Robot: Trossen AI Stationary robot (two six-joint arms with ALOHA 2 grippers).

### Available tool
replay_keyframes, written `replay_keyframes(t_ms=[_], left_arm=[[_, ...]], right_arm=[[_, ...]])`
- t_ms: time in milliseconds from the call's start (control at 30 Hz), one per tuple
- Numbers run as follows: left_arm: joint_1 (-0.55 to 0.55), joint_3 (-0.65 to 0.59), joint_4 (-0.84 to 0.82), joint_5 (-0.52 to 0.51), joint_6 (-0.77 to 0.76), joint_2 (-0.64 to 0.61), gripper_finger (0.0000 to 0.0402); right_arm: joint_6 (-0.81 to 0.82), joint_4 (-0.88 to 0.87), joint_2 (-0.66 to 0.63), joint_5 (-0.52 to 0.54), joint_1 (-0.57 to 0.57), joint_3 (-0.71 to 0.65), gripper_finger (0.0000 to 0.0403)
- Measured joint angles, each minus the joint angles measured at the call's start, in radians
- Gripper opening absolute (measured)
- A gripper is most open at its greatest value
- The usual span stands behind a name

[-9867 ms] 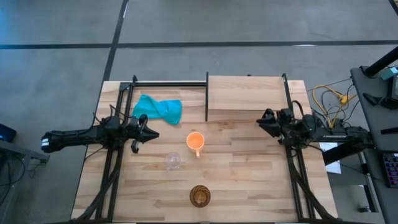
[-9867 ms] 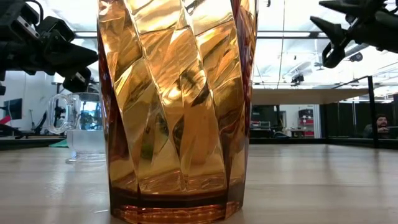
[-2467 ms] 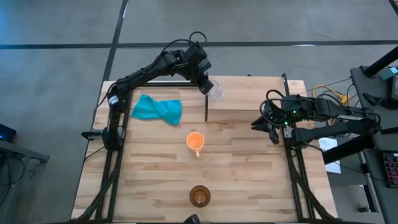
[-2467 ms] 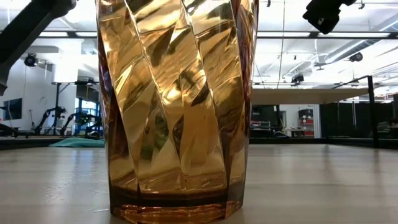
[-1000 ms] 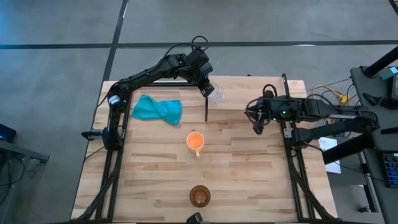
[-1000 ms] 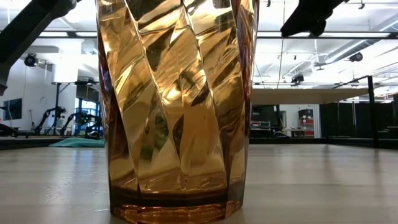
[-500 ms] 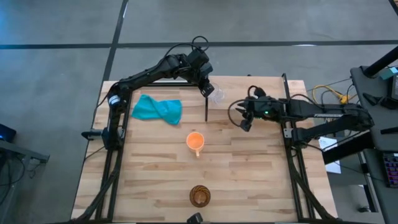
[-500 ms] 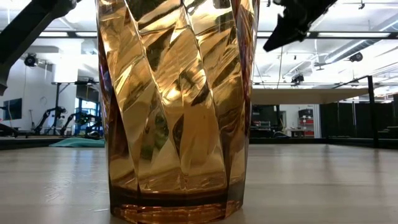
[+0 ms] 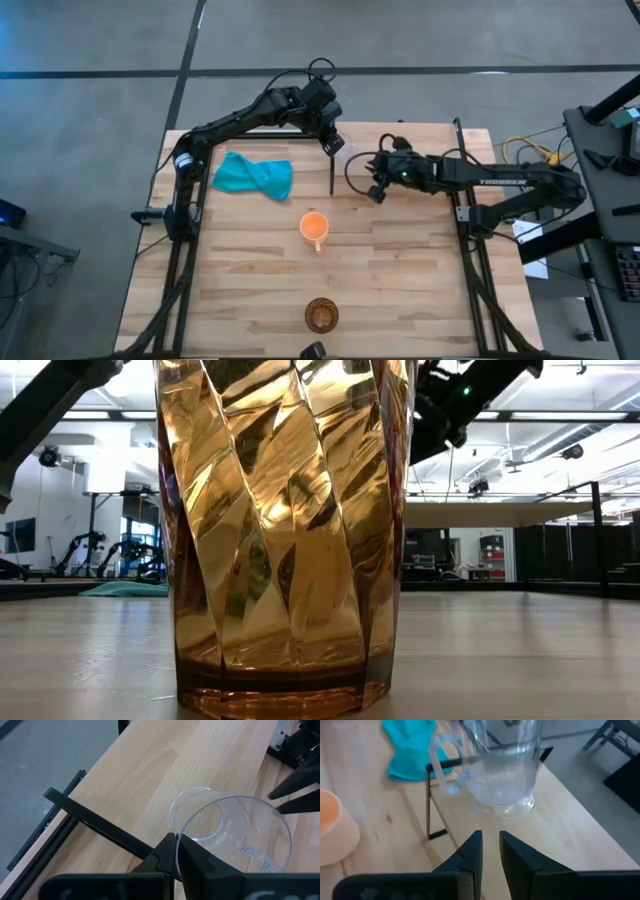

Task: Stack small to large cups/mugs on shelf
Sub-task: Put the transparent mug on the shelf

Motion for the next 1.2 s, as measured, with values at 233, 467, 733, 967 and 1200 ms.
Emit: replay_keyframes(t_ms=[233, 467, 733, 967, 1200], left_arm=[[0.0, 0.0, 0.0, 0.0, 0.0, 0.0, 0.0], [0.0, -0.044, 0.003, 0.003, -0.001, 0.0, 0.0], [-0.002, -0.064, 0.026, 0.007, -0.002, -0.001, 0.0], [-0.002, -0.034, 0.025, -0.003, 0.0, 0.0, 0.0], [-0.001, -0.033, 0.063, 0.023, -0.002, 0.0, 0.0]], right_arm=[[-0.039, 0.059, 0.033, -0.001, -0.02, 0.0, 0.0059], [-0.062, 0.094, 0.031, -0.001, -0.035, 0.0, 0.0059], [-0.063, 0.097, 0.029, -0.001, -0.059, 0.0, 0.0059], [-0.068, 0.097, 0.029, -0.001, -0.064, 0.0, 0.0059], [-0.076, 0.099, 0.033, -0.004, -0.077, -0.01, 0.0059]])
